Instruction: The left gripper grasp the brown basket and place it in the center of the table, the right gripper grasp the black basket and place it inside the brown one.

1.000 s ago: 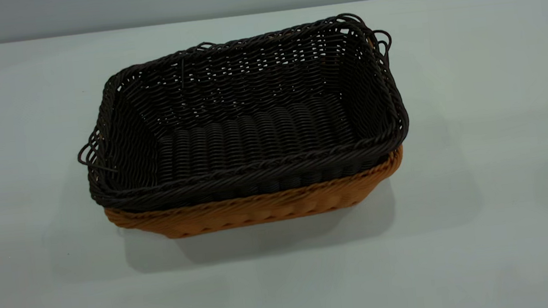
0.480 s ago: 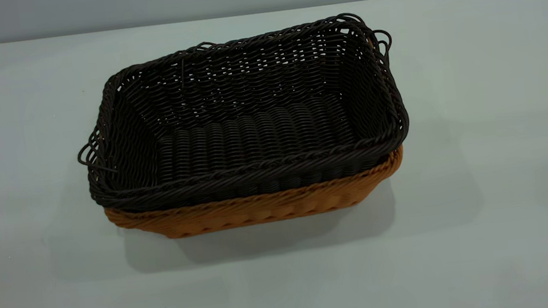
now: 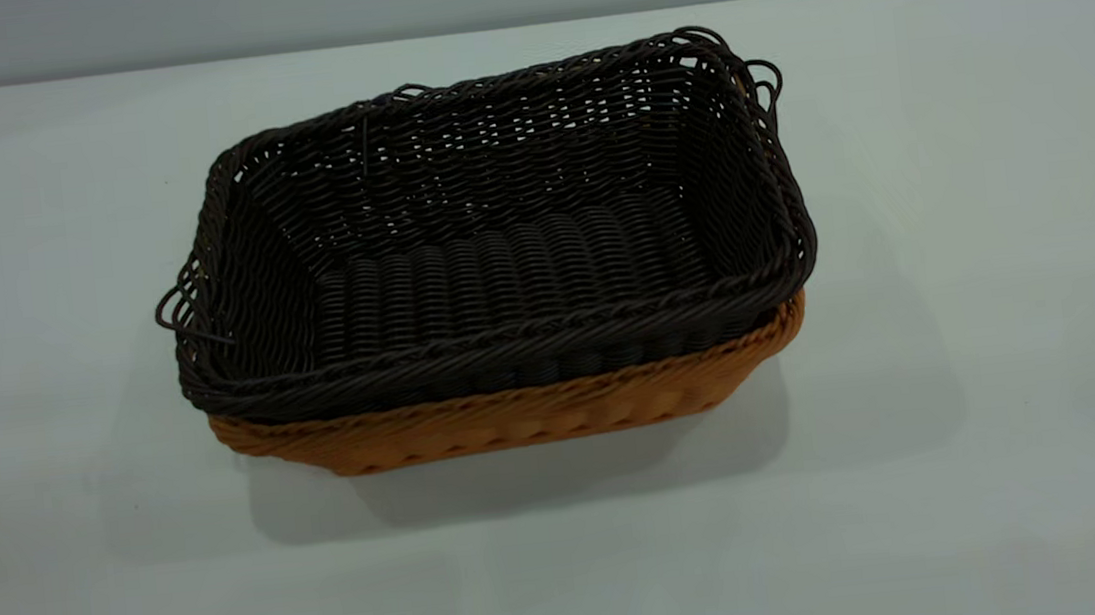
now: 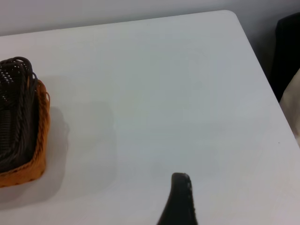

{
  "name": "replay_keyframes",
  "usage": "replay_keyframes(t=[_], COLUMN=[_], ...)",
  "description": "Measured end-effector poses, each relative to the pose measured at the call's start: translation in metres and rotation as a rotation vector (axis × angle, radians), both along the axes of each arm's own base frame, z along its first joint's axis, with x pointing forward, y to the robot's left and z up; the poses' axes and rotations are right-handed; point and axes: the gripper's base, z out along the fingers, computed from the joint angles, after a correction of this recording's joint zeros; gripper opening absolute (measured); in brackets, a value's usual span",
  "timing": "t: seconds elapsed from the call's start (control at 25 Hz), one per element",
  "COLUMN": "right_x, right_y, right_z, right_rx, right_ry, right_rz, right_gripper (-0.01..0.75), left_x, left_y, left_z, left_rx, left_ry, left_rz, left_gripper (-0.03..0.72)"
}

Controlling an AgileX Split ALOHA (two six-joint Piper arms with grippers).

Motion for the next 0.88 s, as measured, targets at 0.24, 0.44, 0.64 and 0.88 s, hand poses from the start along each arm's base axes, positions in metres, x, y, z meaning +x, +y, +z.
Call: replay_keyframes(t=[0.24,0.44,0.64,0.88], right_x=[0.0,0.0,0.0,0.0], right_y=[0.0,0.0,0.0,0.0], right_z=[0.0,0.0,0.0,0.0], right_rx=[0.0,-0.003,-0.003,-0.003], right_ry=[0.0,0.0,0.0,0.0], right_rz=[0.0,-0.002,-0.002,-0.002], right_gripper=[0.553,0.553,0.553,0.553], left_x=[-0.011,-0.016,-0.016,-0.016], left_y=[0.0,0.0,0.0,0.0], left_z=[-0.001,-0.001,-0.001,-0.001], left_rx=[0.002,0.002,0.002,0.002], left_ry=[-0.08,-0.109,-0.109,-0.109], left_rz=[-0.016,-0.01,-0.011,-0.01], left_gripper=[0.488,0.488,0.488,0.488])
